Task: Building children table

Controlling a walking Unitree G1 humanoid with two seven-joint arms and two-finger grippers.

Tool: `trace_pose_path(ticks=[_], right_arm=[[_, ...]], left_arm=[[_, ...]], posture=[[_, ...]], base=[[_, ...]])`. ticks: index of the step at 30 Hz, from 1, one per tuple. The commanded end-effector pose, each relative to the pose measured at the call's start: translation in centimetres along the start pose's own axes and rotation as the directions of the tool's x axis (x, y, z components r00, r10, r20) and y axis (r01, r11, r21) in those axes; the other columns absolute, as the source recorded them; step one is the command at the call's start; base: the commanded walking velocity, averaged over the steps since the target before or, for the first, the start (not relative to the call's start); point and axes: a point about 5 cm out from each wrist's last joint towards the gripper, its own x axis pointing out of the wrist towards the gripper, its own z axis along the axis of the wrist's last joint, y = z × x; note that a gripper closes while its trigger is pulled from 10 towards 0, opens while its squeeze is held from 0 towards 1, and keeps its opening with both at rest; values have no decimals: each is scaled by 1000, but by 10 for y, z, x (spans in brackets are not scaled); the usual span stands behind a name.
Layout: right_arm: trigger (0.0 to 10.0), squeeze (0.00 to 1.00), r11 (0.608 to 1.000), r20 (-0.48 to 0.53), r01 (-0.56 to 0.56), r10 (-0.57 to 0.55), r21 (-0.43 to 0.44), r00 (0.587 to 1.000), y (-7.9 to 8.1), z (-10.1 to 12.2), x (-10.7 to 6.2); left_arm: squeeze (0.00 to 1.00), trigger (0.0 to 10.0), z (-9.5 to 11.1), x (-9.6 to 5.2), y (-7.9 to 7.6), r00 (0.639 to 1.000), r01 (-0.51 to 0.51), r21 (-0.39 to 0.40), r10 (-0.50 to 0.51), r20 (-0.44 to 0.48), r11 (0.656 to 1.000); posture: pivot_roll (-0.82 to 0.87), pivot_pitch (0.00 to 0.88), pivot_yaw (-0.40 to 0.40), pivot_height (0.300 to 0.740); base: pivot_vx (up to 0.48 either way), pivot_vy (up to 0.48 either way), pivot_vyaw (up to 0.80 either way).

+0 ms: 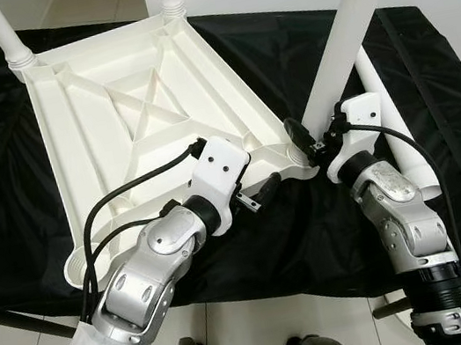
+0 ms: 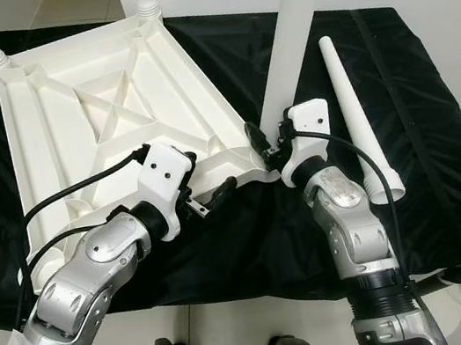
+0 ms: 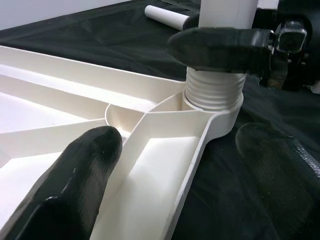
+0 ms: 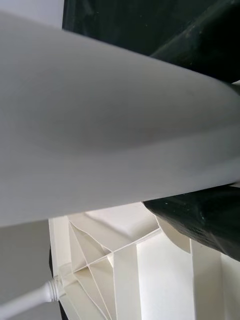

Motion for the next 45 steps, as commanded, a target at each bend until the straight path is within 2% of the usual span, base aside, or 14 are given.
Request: trace_pose_path(ticks=[1, 9, 14, 16, 18, 23, 25, 30, 34, 35, 39, 41, 42, 45], right_arm=[[10000, 0, 999, 67, -34, 33, 24, 997, 5, 10, -2], [10000, 0, 1000, 17, -7, 7, 9, 1000, 9, -5, -7], [10000, 0, 996, -20, 86, -87, -32, 996, 9, -19, -13], [10000, 0, 996, -20, 86, -87, -32, 996, 9, -19, -13], [10000, 0, 987, -20, 152, -153, -43, 988, 10, -23, -15], [10000, 0, 953, -56, 300, -302, -49, 952, 9, -36, -18], [10000, 0, 927, -79, 373, -375, -50, 923, 6, -42, -19], [10000, 0, 898, -92, 436, -440, -63, 893, 3, -47, -20], [10000, 0, 850, -81, 520, -526, -87, 846, -2, -48, -21], [10000, 0, 850, -81, 520, -526, -87, 846, -2, -48, -21], [10000, 0, 780, -81, 620, -626, -87, 775, -7, -50, -23], [10000, 0, 780, -81, 620, -626, -87, 775, -7, -50, -23], [10000, 0, 768, -85, 636, -641, -80, 763, -7, -50, -23], [10000, 0, 776, -95, 628, -631, -56, 770, -5, -53, -20]], left_arm=[[0, 10000, -2, 0, -4, 998, 61, -3, -61, -13, 998], [0, 10000, -2, -1, -5, 998, 62, -10, -62, -14, 998], [0, 10000, -3, -1, -6, 998, 67, -12, -67, -17, 998], [0, 10000, -3, -1, -6, 998, 67, -12, -67, -17, 998], [0, 10000, -3, -1, -5, 998, 68, -11, -68, -18, 998], [0, 10000, -2, -2, -6, 997, 73, -14, -73, -19, 997], [0, 10000, -3, -2, -7, 997, 75, -15, -75, -20, 997], [0, 10000, -3, -2, -7, 997, 77, -16, -78, -22, 997], [0, 10000, -3, -3, -8, 996, 80, -17, -81, -25, 997], [0, 10000, -3, -3, -8, 996, 80, -17, -81, -25, 997], [0, 10000, -3, -3, -10, 996, 88, -20, -88, -26, 996], [0, 10000, -3, -3, -10, 996, 88, -20, -88, -26, 996], [0, 10000, -3, -3, -10, 996, 88, -21, -89, -27, 996], [0, 10000, -4, -3, -12, 995, 94, -22, -95, -28, 995]], posture=[[66, 107, -15, 740], [64, 119, -14, 740], [65, 127, -12, 740], [65, 127, -12, 740], [65, 129, -11, 740], [65, 129, -9, 740], [68, 126, -7, 740], [68, 126, -7, 740], [73, 124, -5, 740], [73, 124, -5, 740], [74, 122, -7, 740], [74, 122, -7, 740], [74, 122, -7, 740], [78, 116, -9, 740]], base=[[0, 0, 0], [0, 0, 0], [0, 0, 0], [0, 0, 0], [0, 0, 0], [0, 0, 0], [0, 0, 0], [0, 0, 0], [0, 0, 0], [0, 0, 0], [0, 0, 0], [0, 0, 0], [0, 0, 0], [0, 0, 0]])
